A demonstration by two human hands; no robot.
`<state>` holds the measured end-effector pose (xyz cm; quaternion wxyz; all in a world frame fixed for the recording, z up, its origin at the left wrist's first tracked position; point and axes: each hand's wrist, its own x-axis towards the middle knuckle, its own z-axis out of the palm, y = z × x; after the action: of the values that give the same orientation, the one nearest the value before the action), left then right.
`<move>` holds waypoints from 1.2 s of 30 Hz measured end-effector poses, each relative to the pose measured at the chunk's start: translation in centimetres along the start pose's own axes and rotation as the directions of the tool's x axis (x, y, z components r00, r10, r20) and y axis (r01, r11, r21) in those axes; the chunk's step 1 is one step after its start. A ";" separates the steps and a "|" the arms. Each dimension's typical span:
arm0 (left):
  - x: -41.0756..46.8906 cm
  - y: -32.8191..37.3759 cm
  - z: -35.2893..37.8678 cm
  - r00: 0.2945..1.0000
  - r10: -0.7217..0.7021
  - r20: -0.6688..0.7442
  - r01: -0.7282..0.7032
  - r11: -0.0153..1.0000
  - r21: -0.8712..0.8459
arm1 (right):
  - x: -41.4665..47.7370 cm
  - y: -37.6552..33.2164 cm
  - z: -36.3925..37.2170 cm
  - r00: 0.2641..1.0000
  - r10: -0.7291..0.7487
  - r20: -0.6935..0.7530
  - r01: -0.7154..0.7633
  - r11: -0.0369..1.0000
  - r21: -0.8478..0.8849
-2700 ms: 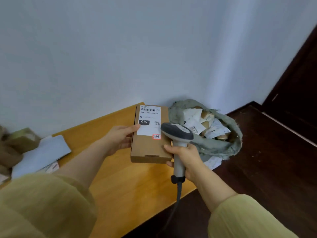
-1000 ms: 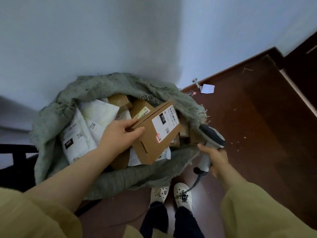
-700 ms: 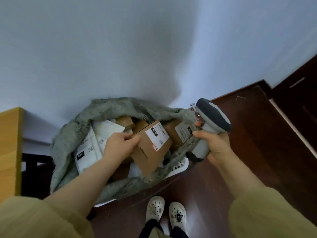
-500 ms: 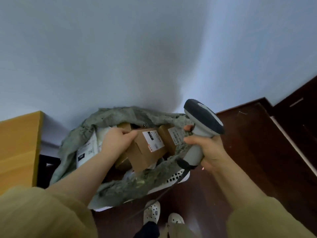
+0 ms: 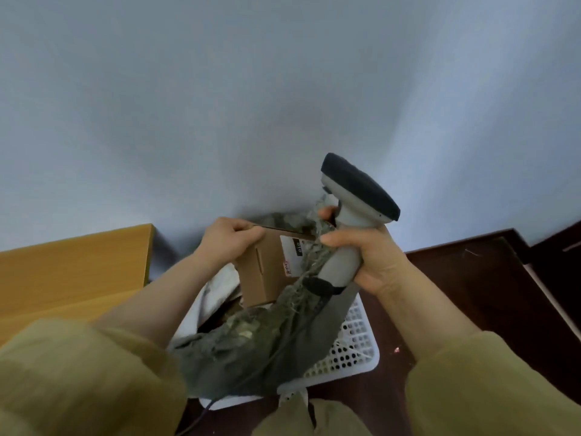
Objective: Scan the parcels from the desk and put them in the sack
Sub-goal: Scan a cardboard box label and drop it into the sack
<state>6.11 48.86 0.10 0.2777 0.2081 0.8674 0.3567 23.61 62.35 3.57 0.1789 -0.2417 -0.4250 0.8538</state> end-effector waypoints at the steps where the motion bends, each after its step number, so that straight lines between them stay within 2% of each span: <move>1: 0.4 -0.1 -0.4 1.000 -0.004 0.016 0.005 1.000 -0.024 | 0.3 0.0 0.1 1.000 0.005 0.000 -0.005 1.000 0.026; 4: 1.2 -0.8 -0.9 0.994 -0.022 0.110 0.028 0.998 -0.052 | 1.4 0.7 -1.1 0.960 0.091 -0.265 -0.077 0.995 0.065; 6: 1.6 -1.6 -0.4 0.975 -0.029 0.221 0.040 0.998 -0.046 | 1.4 1.1 -1.9 0.931 0.082 -0.355 -0.094 0.995 -0.017; 9: 2.4 -2.8 1.2 0.925 -0.048 0.378 0.080 0.994 -0.070 | 0.7 1.4 -2.2 0.964 0.055 -0.259 -0.071 0.996 -0.054; 11: 3.4 -3.9 2.4 0.907 -0.072 0.414 0.076 0.997 0.006 | 0.7 1.4 -2.0 0.978 0.084 -0.190 -0.089 0.996 -0.020; 13: 3.9 -4.7 3.6 0.894 -0.098 0.437 0.048 0.991 0.124 | 1.1 1.6 -2.2 0.966 0.100 -0.238 -0.111 0.993 -0.032; 15: 4.0 -5.5 4.3 0.872 -0.140 0.468 0.083 0.987 0.140 | 1.3 1.8 -2.5 0.941 0.078 -0.328 -0.116 0.989 -0.096; 17: 4.4 -7.0 4.2 0.910 -0.208 0.357 0.170 0.976 0.136 | 1.5 2.2 -2.7 0.927 0.080 -0.367 -0.146 0.977 -0.154; 19: 5.2 -9.7 3.2 0.964 -0.249 0.092 0.220 0.944 0.245 | 1.8 2.8 -2.8 0.912 0.102 -0.397 -0.188 0.965 -0.183; 21: 6.1 -12.9 2.0 0.954 -0.265 -0.139 0.298 0.879 0.372 | 2.5 3.5 -2.9 0.887 0.140 -0.439 -0.236 0.957 -0.171; 24: 6.4 -15.9 0.6 0.872 -0.449 -0.196 0.489 0.782 0.385 | 4.0 4.9 -3.3 0.840 0.213 -0.499 -0.313 0.941 -0.126; 28: 8.1 -18.8 1.5 0.847 -0.493 -0.199 0.526 0.723 0.448 | 5.3 6.2 -4.6 0.797 0.253 -0.548 -0.368 0.923 -0.109; 29: 8.9 -19.6 1.9 0.827 -0.526 -0.196 0.557 0.722 0.411 | 5.4 6.5 -5.0 0.785 0.259 -0.562 -0.377 0.921 -0.102; 31: 9.9 -19.7 2.1 0.814 -0.573 -0.093 0.564 0.744 0.358 | 5.6 6.8 -5.6 0.744 0.286 -0.604 -0.407 0.911 -0.070; 32: 10.0 -19.2 2.0 0.815 -0.571 -0.097 0.570 0.761 0.309 | 5.7 7.0 -5.9 0.710 0.302 -0.636 -0.425 0.904 -0.047; 33: 10.4 -18.7 1.9 0.825 -0.543 -0.160 0.566 0.794 0.222 | 5.8 7.1 -6.0 0.669 0.319 -0.671 -0.442 0.897 -0.015; 34: 11.0 -17.9 1.6 0.821 -0.554 -0.140 0.570 0.807 0.153 | 5.8 6.9 -5.9 0.633 0.330 -0.700 -0.445 0.895 0.021; 35: 11.3 -16.7 1.0 0.818 -0.569 -0.084 0.572 0.819 0.027 | 5.8 6.8 -5.7 0.610 0.334 -0.718 -0.433 0.900 0.050; 36: 11.8 -15.0 0.5 0.796 -0.605 0.019 0.596 0.779 -0.196 | 5.8 6.5 -5.5 0.601 0.318 -0.733 -0.400 0.914 0.068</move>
<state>-4.91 45.85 -15.12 0.3757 -0.1149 0.8559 0.3362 21.33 65.06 -6.09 0.1451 -0.6510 -0.3038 0.6804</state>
